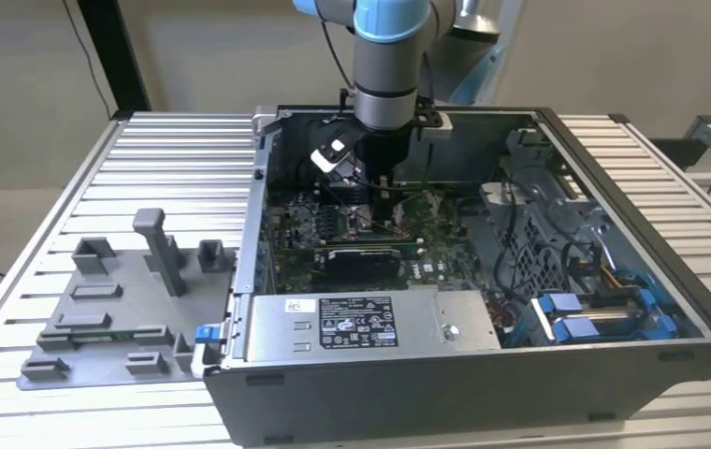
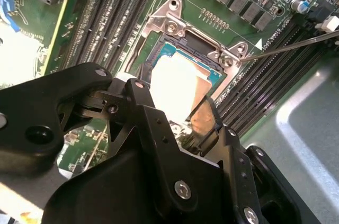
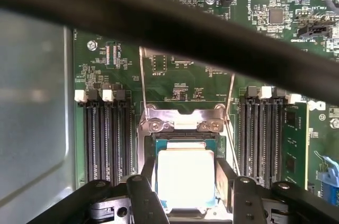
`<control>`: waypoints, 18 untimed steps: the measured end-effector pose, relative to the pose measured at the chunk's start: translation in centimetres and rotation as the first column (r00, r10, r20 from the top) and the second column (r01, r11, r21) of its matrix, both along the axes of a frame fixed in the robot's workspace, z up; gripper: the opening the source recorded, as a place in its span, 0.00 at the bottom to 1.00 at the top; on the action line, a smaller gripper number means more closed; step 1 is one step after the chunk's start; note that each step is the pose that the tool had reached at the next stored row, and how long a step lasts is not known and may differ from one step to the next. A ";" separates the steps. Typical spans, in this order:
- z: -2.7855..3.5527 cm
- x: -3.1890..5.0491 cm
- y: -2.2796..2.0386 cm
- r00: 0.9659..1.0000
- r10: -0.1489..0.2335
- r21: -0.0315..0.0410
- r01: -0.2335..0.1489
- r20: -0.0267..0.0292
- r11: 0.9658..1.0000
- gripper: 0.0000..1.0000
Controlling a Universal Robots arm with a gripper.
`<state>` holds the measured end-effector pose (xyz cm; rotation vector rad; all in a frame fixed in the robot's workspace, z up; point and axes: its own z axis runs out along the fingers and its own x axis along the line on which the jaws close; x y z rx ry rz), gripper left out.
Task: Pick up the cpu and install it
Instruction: 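Install the first cpu locking lever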
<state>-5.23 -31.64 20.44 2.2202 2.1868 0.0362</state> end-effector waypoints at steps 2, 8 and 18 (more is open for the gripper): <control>0.00 0.00 0.01 1.000 0.000 -0.006 0.000 0.000 1.000 0.00; 0.02 0.01 0.02 1.000 0.000 -0.018 0.000 0.000 1.000 0.00; -0.13 0.02 0.25 1.000 0.000 -0.018 0.000 0.000 1.000 0.00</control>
